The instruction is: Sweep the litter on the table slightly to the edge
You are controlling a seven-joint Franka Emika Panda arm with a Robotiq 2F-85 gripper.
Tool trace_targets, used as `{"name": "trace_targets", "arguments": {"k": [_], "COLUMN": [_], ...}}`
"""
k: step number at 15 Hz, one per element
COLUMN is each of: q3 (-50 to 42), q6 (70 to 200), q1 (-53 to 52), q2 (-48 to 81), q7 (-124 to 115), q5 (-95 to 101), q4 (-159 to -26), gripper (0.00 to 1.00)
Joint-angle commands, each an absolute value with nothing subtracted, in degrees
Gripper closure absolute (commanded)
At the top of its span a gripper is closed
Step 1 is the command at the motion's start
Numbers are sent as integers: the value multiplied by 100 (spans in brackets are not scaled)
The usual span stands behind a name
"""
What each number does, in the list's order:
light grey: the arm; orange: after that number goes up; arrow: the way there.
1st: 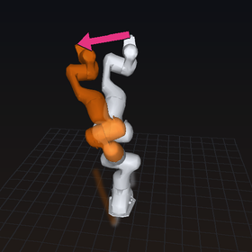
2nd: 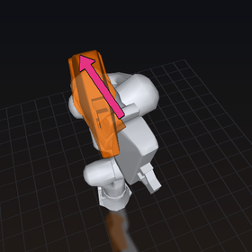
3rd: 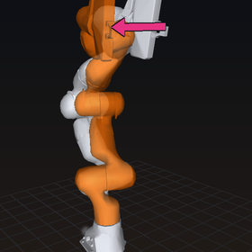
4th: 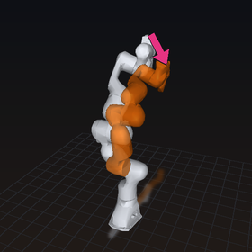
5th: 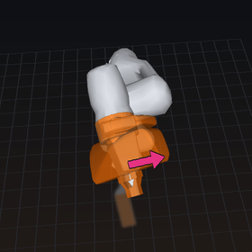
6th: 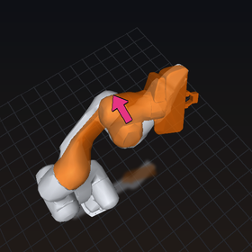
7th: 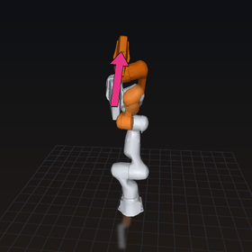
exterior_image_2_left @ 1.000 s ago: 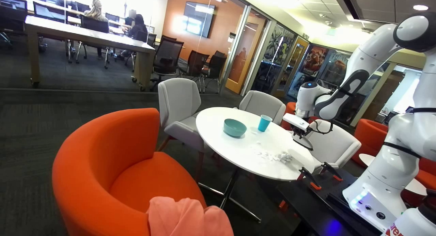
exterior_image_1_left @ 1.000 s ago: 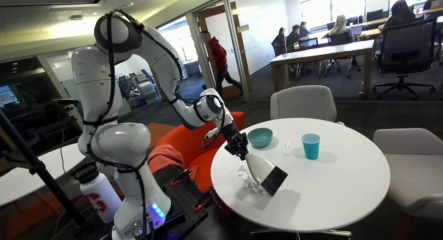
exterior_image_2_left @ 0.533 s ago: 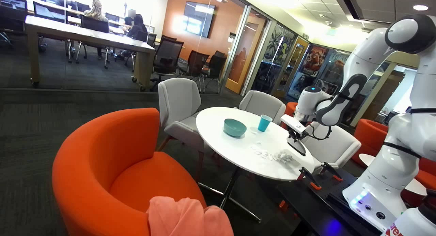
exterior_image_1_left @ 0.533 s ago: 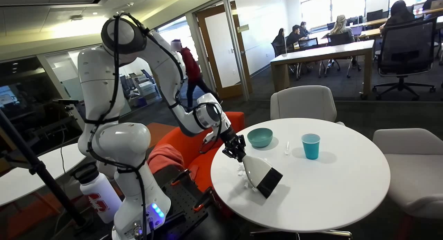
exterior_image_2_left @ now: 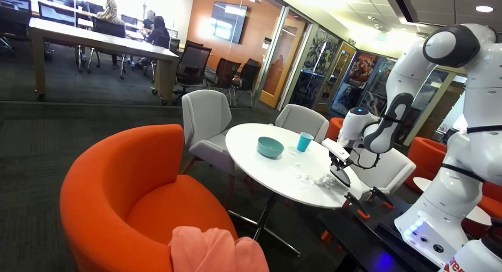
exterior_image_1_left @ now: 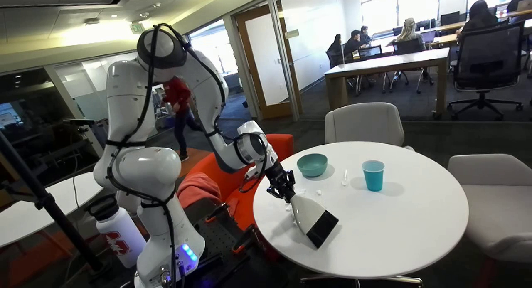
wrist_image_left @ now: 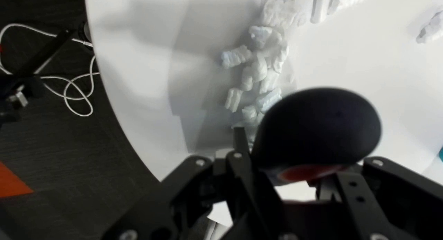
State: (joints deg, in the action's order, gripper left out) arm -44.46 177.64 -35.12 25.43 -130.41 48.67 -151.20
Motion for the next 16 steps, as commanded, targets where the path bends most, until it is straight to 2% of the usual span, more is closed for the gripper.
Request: {"name": "trace_targets", "arguments": {"k": [1, 16], "q3": [-4275, -1299], "q6": [18086, 18046], "q1": [-3535, -2656], "q2": [2712, 2493], "q7": [-13294, -12931], "q5": [4731, 3809], "q4": [-15157, -14849], "gripper": [86, 86]}}
